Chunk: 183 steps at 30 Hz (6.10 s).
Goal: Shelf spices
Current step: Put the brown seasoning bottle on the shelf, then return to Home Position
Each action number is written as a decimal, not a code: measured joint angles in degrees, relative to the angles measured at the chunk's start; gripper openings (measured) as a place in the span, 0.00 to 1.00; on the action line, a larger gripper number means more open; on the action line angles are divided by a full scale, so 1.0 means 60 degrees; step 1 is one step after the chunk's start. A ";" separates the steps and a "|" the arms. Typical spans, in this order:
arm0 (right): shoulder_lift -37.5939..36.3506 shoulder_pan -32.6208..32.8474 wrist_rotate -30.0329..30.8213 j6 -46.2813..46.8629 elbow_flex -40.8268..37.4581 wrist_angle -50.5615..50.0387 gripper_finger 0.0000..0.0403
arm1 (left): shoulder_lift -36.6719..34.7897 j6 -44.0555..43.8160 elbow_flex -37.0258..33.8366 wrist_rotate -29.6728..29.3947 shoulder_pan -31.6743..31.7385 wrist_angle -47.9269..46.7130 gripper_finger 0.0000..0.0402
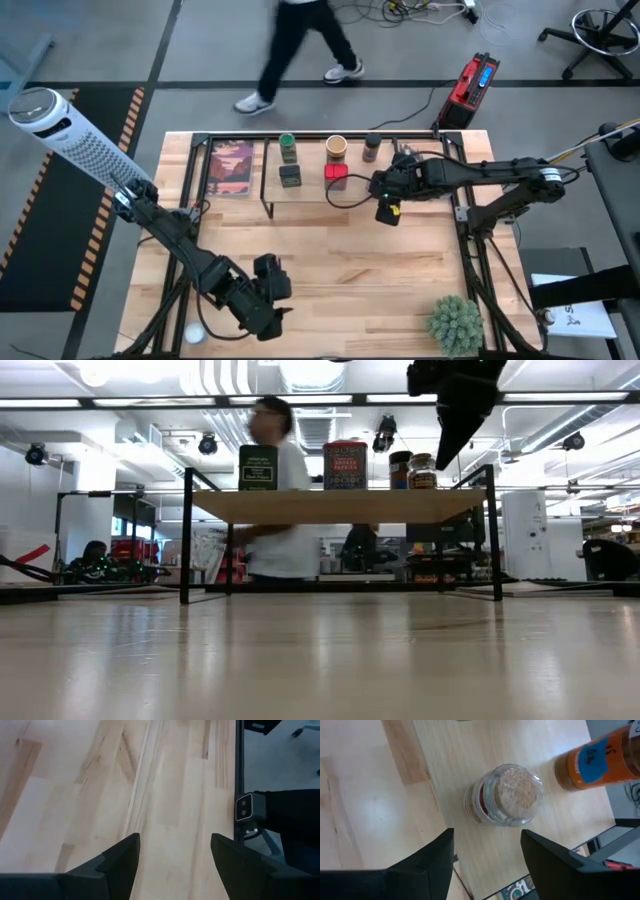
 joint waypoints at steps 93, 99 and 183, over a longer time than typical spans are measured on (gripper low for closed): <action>-0.7618 0.2815 -0.0331 0.0415 -0.3628 0.4101 0.55 | -0.2790 0.5018 0.0000 -0.5048 -0.0995 0.2309 0.58; -0.7618 0.2815 -0.0331 0.0427 -0.3628 0.4105 0.57 | -0.2610 0.7061 0.0000 -0.6408 -0.0560 0.5050 0.58; -0.7614 0.2811 -0.0331 0.0435 -0.3614 0.4144 0.57 | -1.2927 0.7939 -1.3650 0.2582 0.1298 0.8574 0.57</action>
